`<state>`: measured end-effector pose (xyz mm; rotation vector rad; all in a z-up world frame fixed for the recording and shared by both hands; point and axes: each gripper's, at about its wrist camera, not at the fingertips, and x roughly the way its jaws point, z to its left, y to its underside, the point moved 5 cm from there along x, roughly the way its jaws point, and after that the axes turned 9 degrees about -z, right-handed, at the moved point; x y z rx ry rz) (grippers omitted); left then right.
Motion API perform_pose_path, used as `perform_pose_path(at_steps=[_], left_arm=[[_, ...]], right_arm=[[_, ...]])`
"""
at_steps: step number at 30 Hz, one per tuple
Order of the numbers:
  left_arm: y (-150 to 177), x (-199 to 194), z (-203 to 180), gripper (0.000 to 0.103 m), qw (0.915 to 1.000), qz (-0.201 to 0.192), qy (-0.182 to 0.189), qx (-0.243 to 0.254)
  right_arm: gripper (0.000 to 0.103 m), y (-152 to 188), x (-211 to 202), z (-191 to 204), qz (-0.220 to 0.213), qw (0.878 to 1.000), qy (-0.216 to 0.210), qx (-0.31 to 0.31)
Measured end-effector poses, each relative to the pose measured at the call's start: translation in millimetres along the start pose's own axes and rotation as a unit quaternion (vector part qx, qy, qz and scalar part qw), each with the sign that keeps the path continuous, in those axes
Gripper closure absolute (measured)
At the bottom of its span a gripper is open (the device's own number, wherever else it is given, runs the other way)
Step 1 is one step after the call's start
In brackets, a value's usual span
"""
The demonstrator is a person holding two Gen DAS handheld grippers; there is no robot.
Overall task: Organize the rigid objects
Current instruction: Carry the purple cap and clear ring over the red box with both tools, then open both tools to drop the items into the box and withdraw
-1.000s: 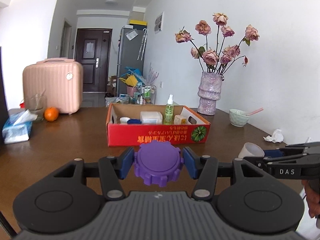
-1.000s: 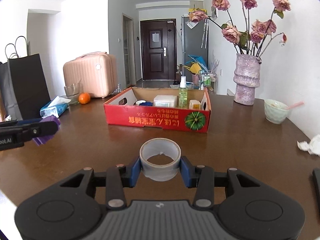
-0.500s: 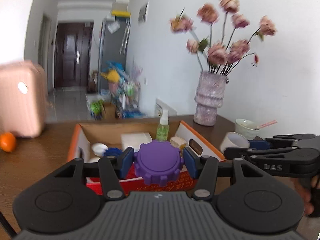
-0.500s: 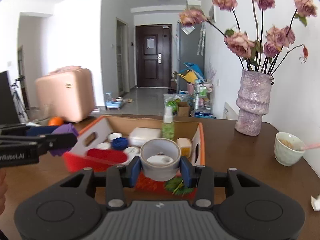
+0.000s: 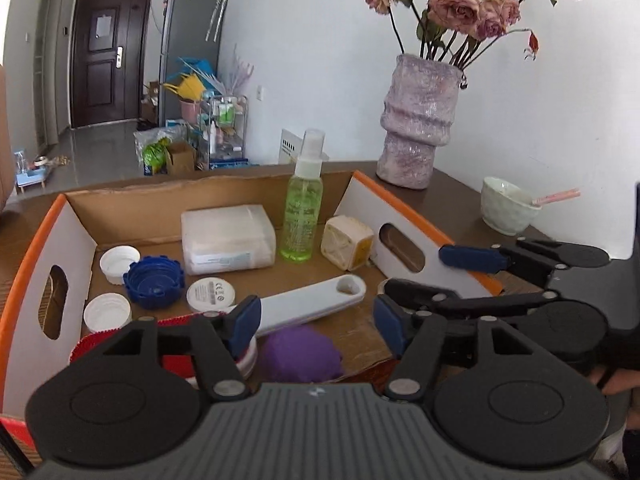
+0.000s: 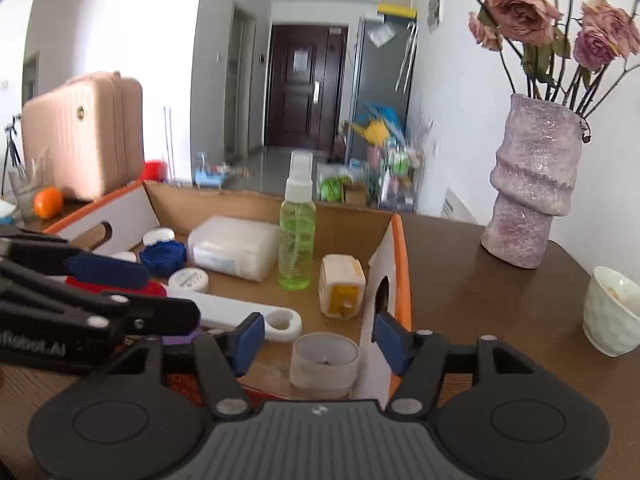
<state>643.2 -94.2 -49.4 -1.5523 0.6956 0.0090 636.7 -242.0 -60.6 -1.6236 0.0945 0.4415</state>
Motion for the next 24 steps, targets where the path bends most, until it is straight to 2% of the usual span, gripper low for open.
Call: perform_pose_path(at_steps=[2, 5, 8, 12, 14, 15, 18, 20, 22, 24], left_arm=[[-1.3, -1.5, 8.1, 0.038, 0.9999, -0.003, -0.016, -0.002], [-9.3, -9.2, 15.9, 0.038, 0.9994, -0.010, -0.030, -0.015], [-17.5, -24.0, 16.7, 0.034, 0.9981, -0.028, -0.054, -0.003], [-16.6, -57.1, 25.2, 0.030, 0.9954, -0.037, -0.086, -0.023], [-13.4, -78.0, 28.8, 0.030, 0.9930, -0.035, -0.112, -0.016], [-12.2, -90.7, 30.2, 0.029, 0.9910, -0.037, -0.128, -0.010], [-9.4, -136.2, 27.9, 0.015, 0.9818, -0.065, -0.177, 0.024], [-1.8, -165.3, 21.4, 0.014, 0.9715, -0.079, -0.218, 0.051], [7.6, -192.0, 11.2, 0.014, 0.9689, -0.090, -0.223, 0.056], [20.1, -221.8, 0.5, 0.010, 0.9700, -0.099, -0.220, 0.033]], right_arm=[[0.041, -0.6, -5.4, 2.8, -0.002, 1.000, 0.003, -0.009], [0.034, -2.0, -16.2, 2.0, -0.016, 1.000, -0.006, 0.009], [0.033, -1.7, -19.2, 1.1, -0.021, 1.000, -0.009, 0.011], [0.033, -2.7, -28.8, 1.0, -0.034, 0.999, -0.002, 0.010], [0.033, -2.6, -40.6, 3.2, -0.041, 0.999, 0.009, 0.006], [0.033, -1.7, -50.0, 4.8, -0.045, 0.999, 0.015, 0.005], [0.029, 6.9, -96.8, 9.8, -0.060, 0.998, 0.023, 0.025], [0.026, 13.7, -136.3, 16.1, -0.073, 0.997, 0.011, 0.028], [0.026, 19.0, -174.8, 21.2, -0.078, 0.997, 0.015, 0.018], [0.021, 22.8, -209.9, 24.6, -0.082, 0.996, 0.023, 0.000]])
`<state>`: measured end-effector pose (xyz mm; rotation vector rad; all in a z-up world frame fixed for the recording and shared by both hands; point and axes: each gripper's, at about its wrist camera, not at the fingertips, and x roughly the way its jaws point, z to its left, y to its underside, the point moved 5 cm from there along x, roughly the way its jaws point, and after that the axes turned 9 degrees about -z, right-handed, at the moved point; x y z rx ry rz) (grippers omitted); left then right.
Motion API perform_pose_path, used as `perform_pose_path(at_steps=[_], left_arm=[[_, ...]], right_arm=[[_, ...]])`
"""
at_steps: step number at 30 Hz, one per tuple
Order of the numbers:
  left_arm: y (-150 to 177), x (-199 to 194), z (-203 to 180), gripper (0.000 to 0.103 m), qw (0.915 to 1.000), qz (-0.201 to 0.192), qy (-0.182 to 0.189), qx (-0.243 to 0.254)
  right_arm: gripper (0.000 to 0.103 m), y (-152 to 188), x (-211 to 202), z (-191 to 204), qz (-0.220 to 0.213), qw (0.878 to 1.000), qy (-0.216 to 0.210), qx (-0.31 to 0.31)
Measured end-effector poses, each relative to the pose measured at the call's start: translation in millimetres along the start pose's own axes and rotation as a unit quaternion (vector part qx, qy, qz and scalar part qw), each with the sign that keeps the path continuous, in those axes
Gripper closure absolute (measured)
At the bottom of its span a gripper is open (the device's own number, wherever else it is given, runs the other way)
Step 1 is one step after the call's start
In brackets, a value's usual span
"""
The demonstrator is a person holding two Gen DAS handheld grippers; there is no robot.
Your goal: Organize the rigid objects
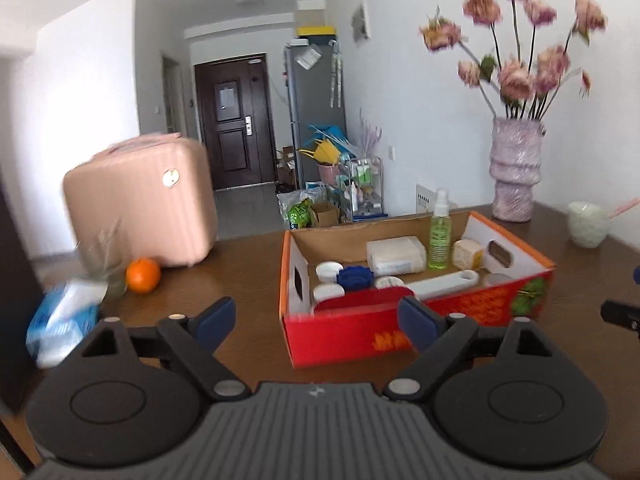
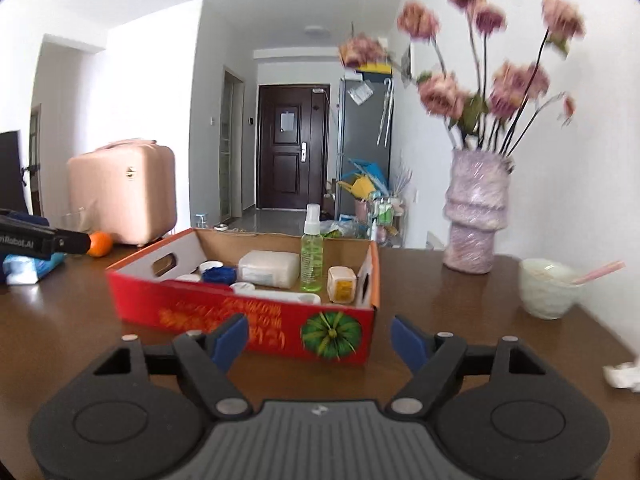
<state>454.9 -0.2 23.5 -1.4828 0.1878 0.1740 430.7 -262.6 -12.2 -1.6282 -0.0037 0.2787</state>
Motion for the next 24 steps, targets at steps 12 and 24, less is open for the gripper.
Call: perform_pose_path(at_steps=[12, 24], left_arm=[[28.9, -168.9, -10.2, 0.000, 0.9983, -0.045, 0.029, -0.023], [54.8, -267.8, -8.4, 0.000, 0.9949, -0.081, 0.049, -0.035]], right_arm=[[0.015, 11.0, -157.6, 12.9, 0.001, 1.000, 0.027, 0.011], [0.015, 31.8, -243.7, 61.0, -0.022, 1.000, 0.007, 0.010]])
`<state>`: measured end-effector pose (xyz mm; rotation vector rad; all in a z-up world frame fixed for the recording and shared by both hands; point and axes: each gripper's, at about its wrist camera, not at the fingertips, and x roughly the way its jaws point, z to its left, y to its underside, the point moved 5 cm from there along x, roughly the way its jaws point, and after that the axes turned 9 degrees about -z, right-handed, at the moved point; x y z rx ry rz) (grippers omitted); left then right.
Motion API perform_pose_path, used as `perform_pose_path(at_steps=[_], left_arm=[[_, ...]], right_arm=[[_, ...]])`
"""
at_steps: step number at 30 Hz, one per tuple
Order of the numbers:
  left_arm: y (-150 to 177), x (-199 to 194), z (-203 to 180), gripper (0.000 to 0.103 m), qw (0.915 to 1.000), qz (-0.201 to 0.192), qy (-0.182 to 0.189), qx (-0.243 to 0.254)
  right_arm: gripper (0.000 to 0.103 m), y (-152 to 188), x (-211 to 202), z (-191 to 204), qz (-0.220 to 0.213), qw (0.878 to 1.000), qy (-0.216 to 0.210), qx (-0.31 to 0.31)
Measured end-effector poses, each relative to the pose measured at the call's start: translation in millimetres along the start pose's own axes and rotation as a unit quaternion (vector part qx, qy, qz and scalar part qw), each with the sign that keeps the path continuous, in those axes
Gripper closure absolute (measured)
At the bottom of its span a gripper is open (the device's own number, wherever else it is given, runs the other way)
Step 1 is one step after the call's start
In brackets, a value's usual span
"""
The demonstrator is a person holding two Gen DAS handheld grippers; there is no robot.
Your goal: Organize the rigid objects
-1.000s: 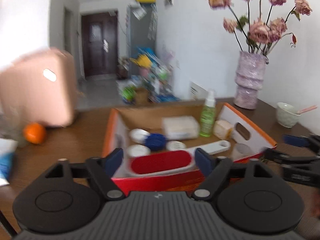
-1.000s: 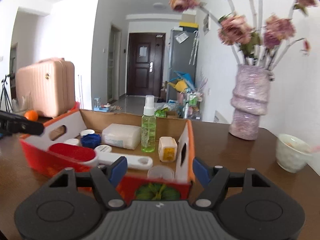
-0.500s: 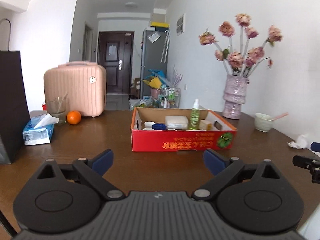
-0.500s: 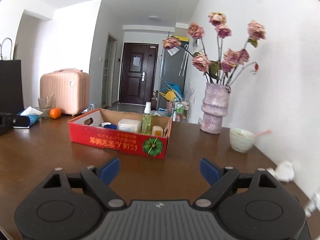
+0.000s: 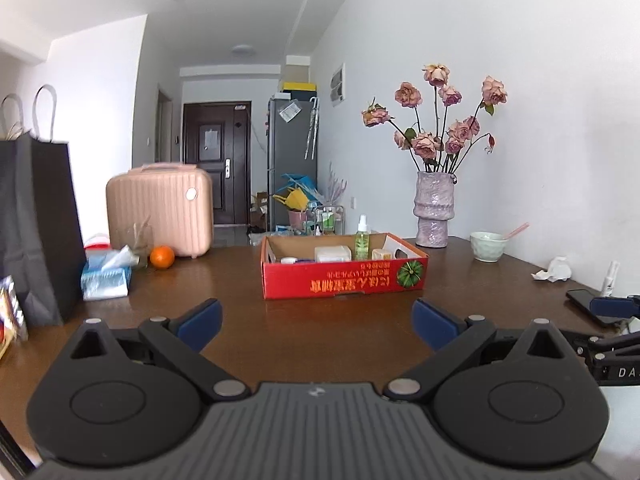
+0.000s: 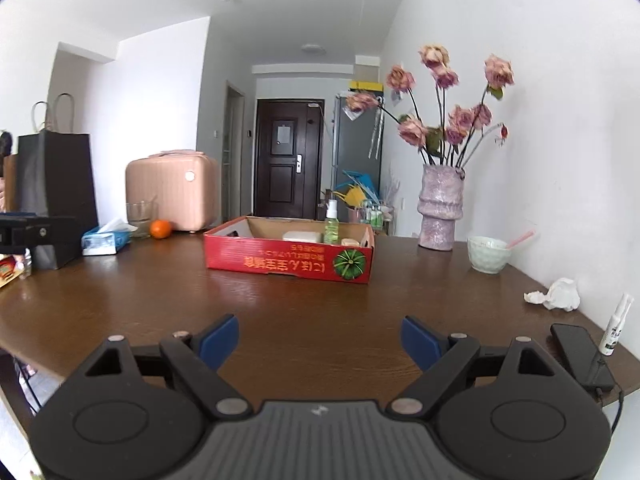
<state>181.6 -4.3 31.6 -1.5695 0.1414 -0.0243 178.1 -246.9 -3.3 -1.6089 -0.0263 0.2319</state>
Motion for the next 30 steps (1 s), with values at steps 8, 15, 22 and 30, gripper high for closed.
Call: perform_pose_path(at_steps=[8, 15, 22, 30], left_arm=[[0.6, -55.5, 7.6, 0.000, 0.9997, -0.020, -0.009, -0.009], [-2.2, -60.6, 16.7, 0.000, 0.9994, -0.023, -0.009, -0.025], [-3.7, -61.5, 15.7, 0.000, 0.9994, -0.027, -0.013, -0.019], [-1.4, -63.5, 10.3, 0.000, 0.9995, -0.029, -0.008, -0.010]], right_arm=[[0.007, -8.0, -35.9, 19.1, -0.025, 1.000, -0.016, 0.004], [0.007, -11.5, -44.8, 28.2, -0.031, 0.999, -0.013, 0.007], [0.006, -11.9, -46.2, 24.2, -0.035, 0.999, -0.013, 0.026], [0.006, -10.6, -46.0, 22.0, -0.038, 0.999, -0.006, 0.032]])
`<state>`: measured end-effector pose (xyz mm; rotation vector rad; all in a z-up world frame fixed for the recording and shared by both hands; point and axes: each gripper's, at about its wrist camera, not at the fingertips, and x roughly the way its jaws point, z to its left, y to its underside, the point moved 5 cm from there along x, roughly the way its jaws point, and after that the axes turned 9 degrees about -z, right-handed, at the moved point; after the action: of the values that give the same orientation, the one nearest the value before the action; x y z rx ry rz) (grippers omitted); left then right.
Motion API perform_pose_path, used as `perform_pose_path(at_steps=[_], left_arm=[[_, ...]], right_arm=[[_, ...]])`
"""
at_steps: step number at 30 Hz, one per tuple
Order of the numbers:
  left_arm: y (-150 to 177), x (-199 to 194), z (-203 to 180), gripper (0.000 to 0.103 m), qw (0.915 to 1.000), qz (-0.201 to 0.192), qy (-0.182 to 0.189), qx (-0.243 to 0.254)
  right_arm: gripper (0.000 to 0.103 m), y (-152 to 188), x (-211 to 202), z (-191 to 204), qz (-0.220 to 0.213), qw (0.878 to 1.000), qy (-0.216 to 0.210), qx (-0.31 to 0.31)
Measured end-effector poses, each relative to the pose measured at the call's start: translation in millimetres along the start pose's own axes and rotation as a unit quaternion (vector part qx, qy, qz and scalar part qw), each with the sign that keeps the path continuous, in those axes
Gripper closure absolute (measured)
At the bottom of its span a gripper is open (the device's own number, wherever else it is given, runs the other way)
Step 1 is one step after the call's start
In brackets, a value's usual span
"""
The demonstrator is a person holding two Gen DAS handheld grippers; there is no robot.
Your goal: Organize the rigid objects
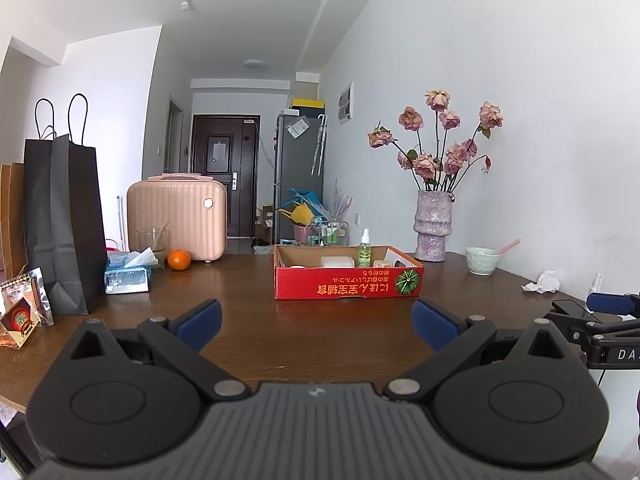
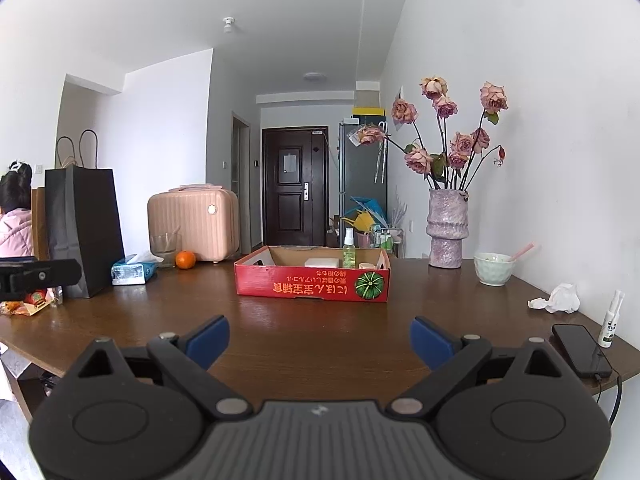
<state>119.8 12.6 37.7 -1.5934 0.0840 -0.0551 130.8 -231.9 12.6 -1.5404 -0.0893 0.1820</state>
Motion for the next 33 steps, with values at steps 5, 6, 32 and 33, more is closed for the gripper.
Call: perform_pose_path(at_steps=[5, 6, 32, 33], left_arm=[[1.5, 2.3, 0.2, 0.000, 1.0000, 0.004, -0.003, 0.003], [1.6, 2.4, 0.3, 0.000, 1.0000, 0.004, -0.003, 0.003], [3.3, 2.3, -1.3, 0.000, 0.9999, 0.003, 0.002, 0.013], [3.2, 2.4, -1.4, 0.000, 0.9999, 0.003, 0.001, 0.013]], right_arm=[[0.006, 1.5, 0.9, -1.3, 0.003, 1.000, 0.003, 0.004], [0.006, 1.8, 0.9, -1.5, 0.004, 1.000, 0.003, 0.004], [0.006, 3.9, 1.4, 0.2, 0.007, 1.000, -0.001, 0.006], [0.006, 3.3, 1.9, 0.6, 0.007, 1.000, -0.001, 0.005]])
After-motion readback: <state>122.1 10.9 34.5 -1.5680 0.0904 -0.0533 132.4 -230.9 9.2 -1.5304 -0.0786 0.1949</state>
